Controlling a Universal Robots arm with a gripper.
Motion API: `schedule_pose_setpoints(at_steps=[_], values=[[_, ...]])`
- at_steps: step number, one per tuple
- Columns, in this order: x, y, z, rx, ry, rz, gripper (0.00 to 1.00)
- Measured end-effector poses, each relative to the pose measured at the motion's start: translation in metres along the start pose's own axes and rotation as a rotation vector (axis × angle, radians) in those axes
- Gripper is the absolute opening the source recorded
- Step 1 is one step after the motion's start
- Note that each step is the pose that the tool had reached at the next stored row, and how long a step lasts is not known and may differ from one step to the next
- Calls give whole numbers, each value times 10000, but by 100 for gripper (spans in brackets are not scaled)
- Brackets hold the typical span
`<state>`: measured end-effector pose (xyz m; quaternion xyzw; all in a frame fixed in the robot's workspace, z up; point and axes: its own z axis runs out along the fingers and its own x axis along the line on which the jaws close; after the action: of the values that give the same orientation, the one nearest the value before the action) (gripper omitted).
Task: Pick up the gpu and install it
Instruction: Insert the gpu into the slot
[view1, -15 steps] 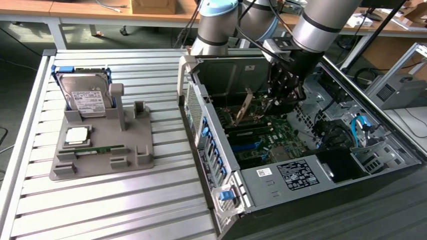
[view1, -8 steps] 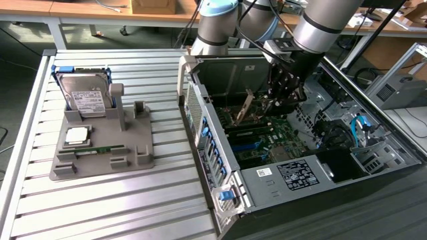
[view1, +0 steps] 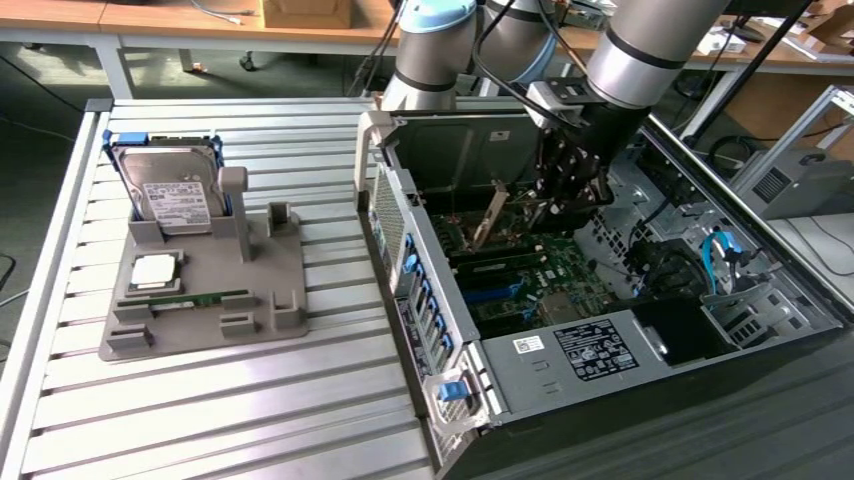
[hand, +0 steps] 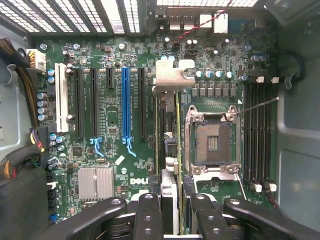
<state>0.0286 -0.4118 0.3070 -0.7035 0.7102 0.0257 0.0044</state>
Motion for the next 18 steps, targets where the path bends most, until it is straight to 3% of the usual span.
schedule_pose_setpoints(at_steps=[18], values=[[37, 79, 23, 0, 24, 1, 27]])
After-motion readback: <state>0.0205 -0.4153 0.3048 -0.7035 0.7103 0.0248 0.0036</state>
